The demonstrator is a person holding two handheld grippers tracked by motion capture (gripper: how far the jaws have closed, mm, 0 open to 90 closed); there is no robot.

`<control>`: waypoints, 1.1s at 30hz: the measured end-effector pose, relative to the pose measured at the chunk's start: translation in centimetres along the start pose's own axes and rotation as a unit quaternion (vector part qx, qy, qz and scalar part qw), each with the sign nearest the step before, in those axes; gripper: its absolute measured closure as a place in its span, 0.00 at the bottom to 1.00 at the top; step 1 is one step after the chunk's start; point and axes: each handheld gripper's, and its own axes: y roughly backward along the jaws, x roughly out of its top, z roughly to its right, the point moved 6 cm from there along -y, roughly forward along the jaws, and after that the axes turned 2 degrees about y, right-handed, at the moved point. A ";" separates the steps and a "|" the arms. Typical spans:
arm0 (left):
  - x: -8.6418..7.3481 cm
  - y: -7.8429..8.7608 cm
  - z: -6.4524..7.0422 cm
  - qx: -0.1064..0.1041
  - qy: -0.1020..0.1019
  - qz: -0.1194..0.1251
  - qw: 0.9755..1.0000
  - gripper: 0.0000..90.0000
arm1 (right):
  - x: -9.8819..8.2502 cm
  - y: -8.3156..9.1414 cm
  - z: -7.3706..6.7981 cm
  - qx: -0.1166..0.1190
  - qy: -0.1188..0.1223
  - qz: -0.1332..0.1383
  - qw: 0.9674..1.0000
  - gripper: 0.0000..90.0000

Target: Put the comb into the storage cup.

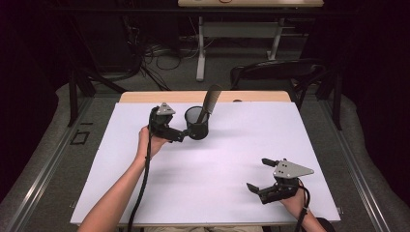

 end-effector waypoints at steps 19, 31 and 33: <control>-1.4 2.4 0.1 0.015 -0.012 -0.006 1.000 0.00 | 0.0 0.1 0.0 0.000 0.001 0.001 1.000 0.00; -2.9 4.4 0.1 0.026 -0.009 -0.004 1.000 0.00 | -0.1 0.1 0.0 0.000 0.000 -0.002 1.000 0.00; -3.2 4.6 0.2 0.027 -0.009 -0.004 1.000 0.00 | 0.0 0.1 0.0 0.000 -0.001 -0.002 1.000 0.00</control>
